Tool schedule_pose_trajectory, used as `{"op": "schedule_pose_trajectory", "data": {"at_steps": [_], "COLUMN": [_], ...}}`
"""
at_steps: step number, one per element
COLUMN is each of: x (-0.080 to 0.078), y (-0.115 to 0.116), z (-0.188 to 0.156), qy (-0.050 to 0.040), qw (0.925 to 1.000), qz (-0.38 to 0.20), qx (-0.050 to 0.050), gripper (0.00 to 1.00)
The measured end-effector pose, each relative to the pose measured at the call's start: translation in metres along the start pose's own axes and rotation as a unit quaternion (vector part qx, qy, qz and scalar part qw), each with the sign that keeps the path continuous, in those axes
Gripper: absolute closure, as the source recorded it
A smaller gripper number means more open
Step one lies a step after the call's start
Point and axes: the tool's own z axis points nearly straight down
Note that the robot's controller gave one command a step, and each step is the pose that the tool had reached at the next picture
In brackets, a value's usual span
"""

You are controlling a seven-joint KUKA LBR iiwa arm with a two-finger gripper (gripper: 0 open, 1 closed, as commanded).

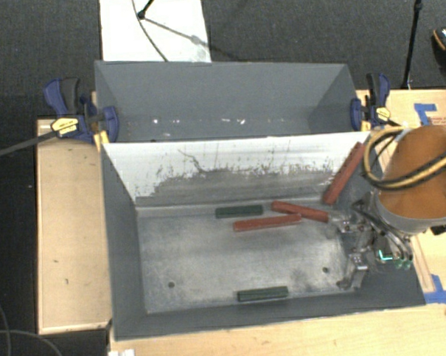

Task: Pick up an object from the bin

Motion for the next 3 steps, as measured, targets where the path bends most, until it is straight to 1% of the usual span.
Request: {"op": "schedule_pose_trajectory", "data": {"at_steps": [1,2,3], "x": [-0.081,-0.114,-0.114], "y": [0.051,0.056,0.056], "z": [0.009,0.078,0.075], "qy": [-0.0064,-0.0036,-0.0053], "qw": [1.0000,0.9981,0.9980], "qz": [-0.004,-0.061,-0.062], "qx": [-0.001,0.000,0.001], "gripper": [0.00,0.00,1.00]}}
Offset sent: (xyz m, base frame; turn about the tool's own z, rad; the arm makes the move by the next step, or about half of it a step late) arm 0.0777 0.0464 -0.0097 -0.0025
